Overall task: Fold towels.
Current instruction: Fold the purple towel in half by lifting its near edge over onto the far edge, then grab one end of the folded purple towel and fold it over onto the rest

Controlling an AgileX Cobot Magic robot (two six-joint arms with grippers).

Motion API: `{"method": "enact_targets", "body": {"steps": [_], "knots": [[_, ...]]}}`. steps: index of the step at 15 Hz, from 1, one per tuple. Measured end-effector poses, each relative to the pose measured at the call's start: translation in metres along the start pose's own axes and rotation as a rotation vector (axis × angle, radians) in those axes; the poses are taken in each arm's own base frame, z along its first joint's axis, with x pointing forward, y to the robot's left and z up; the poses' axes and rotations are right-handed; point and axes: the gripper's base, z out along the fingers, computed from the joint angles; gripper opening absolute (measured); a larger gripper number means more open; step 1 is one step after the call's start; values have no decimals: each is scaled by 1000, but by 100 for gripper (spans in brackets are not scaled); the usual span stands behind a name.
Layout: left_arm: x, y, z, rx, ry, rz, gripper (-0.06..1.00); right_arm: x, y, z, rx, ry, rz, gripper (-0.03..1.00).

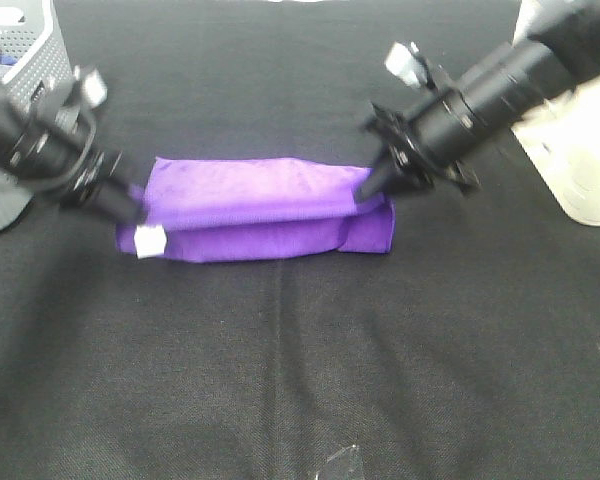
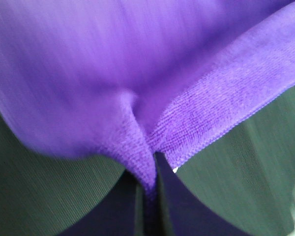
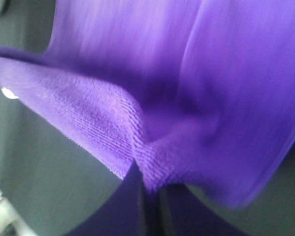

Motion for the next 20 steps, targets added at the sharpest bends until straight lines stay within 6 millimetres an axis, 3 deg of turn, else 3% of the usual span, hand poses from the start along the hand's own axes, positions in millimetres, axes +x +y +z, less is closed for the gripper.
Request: {"method": "enact_targets", "body": {"steps": [3, 6, 10, 15, 18, 20], "knots": [[-41, 15, 16, -22, -93, 26, 0, -49, -7, 10, 46, -56, -49, 1], [-66, 33, 40, -39, -137, 42, 0, -78, -22, 31, 86, -81, -76, 1], [-84, 45, 58, -42, -171, 49, 0, -95, -37, 56, 92, -103, -85, 1], [-83, 51, 69, -43, -156, 41, 0, -96, -41, 62, 87, -93, -61, 4], [-80, 55, 72, -58, -141, 28, 5, -96, -40, 63, 85, -83, -60, 34], [-79, 56, 71, -76, -127, 44, 26, -93, -41, 63, 92, -56, -68, 60]]}}
